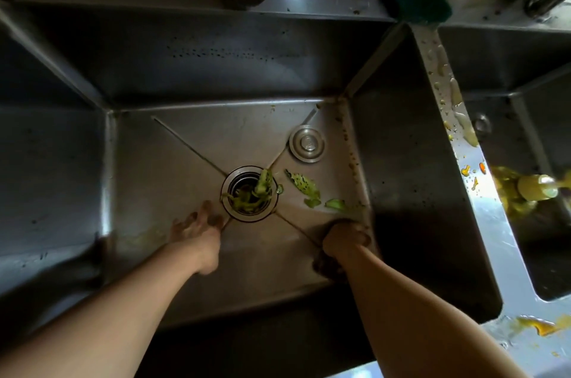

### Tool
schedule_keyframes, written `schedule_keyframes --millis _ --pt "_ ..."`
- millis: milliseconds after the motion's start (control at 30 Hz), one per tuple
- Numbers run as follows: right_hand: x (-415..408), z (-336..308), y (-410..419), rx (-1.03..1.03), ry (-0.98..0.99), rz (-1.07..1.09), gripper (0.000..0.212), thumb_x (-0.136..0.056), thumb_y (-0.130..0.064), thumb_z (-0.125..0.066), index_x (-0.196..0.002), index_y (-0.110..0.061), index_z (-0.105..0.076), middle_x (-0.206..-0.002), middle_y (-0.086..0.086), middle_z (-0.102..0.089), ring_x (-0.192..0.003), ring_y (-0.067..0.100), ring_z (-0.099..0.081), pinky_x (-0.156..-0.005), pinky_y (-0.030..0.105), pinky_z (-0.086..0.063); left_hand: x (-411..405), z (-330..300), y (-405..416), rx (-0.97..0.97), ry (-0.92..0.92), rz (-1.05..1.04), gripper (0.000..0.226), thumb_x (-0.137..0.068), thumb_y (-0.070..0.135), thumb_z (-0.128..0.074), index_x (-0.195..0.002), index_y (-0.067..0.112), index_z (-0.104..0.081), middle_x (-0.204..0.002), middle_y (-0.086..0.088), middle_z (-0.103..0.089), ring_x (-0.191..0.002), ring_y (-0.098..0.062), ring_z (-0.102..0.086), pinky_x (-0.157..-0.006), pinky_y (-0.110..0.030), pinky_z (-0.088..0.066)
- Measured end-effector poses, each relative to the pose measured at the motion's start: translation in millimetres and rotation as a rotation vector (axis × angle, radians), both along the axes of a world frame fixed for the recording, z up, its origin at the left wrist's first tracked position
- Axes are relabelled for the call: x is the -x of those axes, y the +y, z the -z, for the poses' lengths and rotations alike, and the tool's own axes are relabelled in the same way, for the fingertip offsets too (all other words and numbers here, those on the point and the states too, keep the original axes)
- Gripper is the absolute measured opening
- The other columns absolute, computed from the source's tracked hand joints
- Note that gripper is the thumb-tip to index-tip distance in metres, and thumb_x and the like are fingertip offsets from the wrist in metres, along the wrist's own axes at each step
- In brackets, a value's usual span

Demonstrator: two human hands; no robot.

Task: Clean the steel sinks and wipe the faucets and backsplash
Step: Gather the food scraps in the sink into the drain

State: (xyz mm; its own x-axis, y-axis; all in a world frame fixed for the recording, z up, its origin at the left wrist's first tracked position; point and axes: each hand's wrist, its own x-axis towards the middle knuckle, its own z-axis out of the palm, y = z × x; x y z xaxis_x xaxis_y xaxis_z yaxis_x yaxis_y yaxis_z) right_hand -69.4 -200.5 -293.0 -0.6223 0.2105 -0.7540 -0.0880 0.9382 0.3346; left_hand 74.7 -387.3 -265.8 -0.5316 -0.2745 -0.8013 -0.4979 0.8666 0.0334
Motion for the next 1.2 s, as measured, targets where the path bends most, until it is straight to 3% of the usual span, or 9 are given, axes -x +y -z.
schedule_keyframes --millis 133,233,300,400,500,667,833,967,1200 --pt "-22.4 2.5 -29.5 0.364 0.083 0.186 0.055 -0.092 -0.022 -0.052 -0.140 -0.005 -0.033 -0.143 0.020 -0.034 -0.130 0.037 -0.038 -0.103 0.043 -0.036 0.6 0.2 0.3 -0.013 -0.014 -0.008 0.078 -0.079 0.007 -0.053 -0.147 0.031 -0.022 -0.153 -0.005 -0.001 -0.135 -0.025 -0.030 -0.113 -0.040 -0.026" --pt "-35.7 -2.9 -63.5 0.465 0.137 0.330 0.038 -0.101 -0.025 -0.036 -0.133 -0.006 -0.032 -0.138 0.019 -0.037 -0.123 0.034 -0.045 -0.101 0.040 -0.040 -0.9 1.3 -2.9 -0.032 -0.033 0.008 0.077 -0.087 0.015 -0.054 -0.150 0.033 -0.014 -0.158 -0.005 0.007 -0.143 -0.028 -0.018 -0.116 -0.042 -0.017" --pt "-39.6 -8.3 -82.0 0.553 0.096 0.355 0.041 -0.101 -0.022 -0.035 -0.136 -0.003 -0.028 -0.140 0.020 -0.035 -0.124 0.035 -0.046 -0.100 0.038 -0.040 -3.4 4.1 -5.0 -0.050 -0.041 -0.015 0.075 -0.089 0.019 -0.052 -0.150 0.034 -0.012 -0.159 -0.003 0.009 -0.145 -0.027 -0.014 -0.116 -0.042 -0.014" --pt "-36.3 -15.2 -90.6 0.570 0.040 0.327 0.055 -0.094 -0.016 -0.053 -0.139 -0.004 -0.024 -0.142 0.019 -0.035 -0.126 0.034 -0.046 -0.099 0.036 -0.042 -4.7 6.5 -9.4 -0.072 -0.030 -0.079 0.073 -0.084 0.021 -0.052 -0.149 0.030 -0.019 -0.157 -0.004 -0.010 -0.141 -0.026 -0.026 -0.113 -0.042 -0.024" --pt "-17.6 -33.8 -73.1 0.621 0.185 0.369 0.048 -0.096 -0.019 -0.047 -0.138 -0.006 -0.028 -0.137 0.018 -0.042 -0.119 0.035 -0.050 -0.095 0.039 -0.045 -0.9 0.2 -12.4 -0.058 0.057 -0.065 0.058 -0.080 0.020 -0.054 -0.136 0.029 -0.039 -0.140 -0.002 -0.030 -0.128 -0.025 -0.040 -0.101 -0.037 -0.037" --pt "32.3 -39.9 -7.7 0.473 0.499 0.203 0.051 -0.098 -0.025 -0.047 -0.140 -0.013 -0.021 -0.136 0.018 -0.037 -0.115 0.036 -0.052 -0.091 0.042 -0.045 10.6 -2.1 -15.9 0.002 0.153 -0.122 0.067 -0.079 0.016 -0.055 -0.141 0.025 -0.031 -0.140 0.000 -0.026 -0.125 -0.024 -0.041 -0.099 -0.039 -0.038" --pt "39.9 -8.4 7.2 0.298 0.427 -0.034 0.055 -0.098 -0.029 -0.044 -0.143 -0.019 -0.014 -0.134 0.018 -0.033 -0.111 0.030 -0.053 -0.090 0.038 -0.046 24.7 9.5 -19.9 0.065 0.176 -0.129 0.075 -0.086 0.020 -0.055 -0.149 0.021 -0.014 -0.157 0.002 -0.004 -0.141 -0.020 -0.023 -0.108 -0.041 -0.029" --pt "28.6 -1.6 -20.6 0.528 0.433 0.004 0.048 -0.097 -0.024 -0.046 -0.140 -0.018 -0.024 -0.135 0.016 -0.035 -0.113 0.032 -0.050 -0.087 0.033 -0.041 28.2 14.8 -22.8 0.093 0.161 -0.102 0.076 -0.085 0.018 -0.053 -0.150 0.022 -0.014 -0.158 0.003 0.002 -0.141 -0.020 -0.020 -0.109 -0.040 -0.030" --pt "-22.0 -2.5 -85.8 0.789 0.184 -0.101 0.038 -0.097 -0.020 -0.043 -0.134 -0.022 -0.034 -0.136 0.011 -0.030 -0.100 0.033 -0.057 -0.079 0.034 -0.046 30.4 14.9 -26.5 0.047 0.139 -0.133 0.078 -0.081 0.015 -0.055 -0.149 0.023 -0.017 -0.159 0.004 0.003 -0.142 -0.021 -0.018 -0.112 -0.042 -0.025"
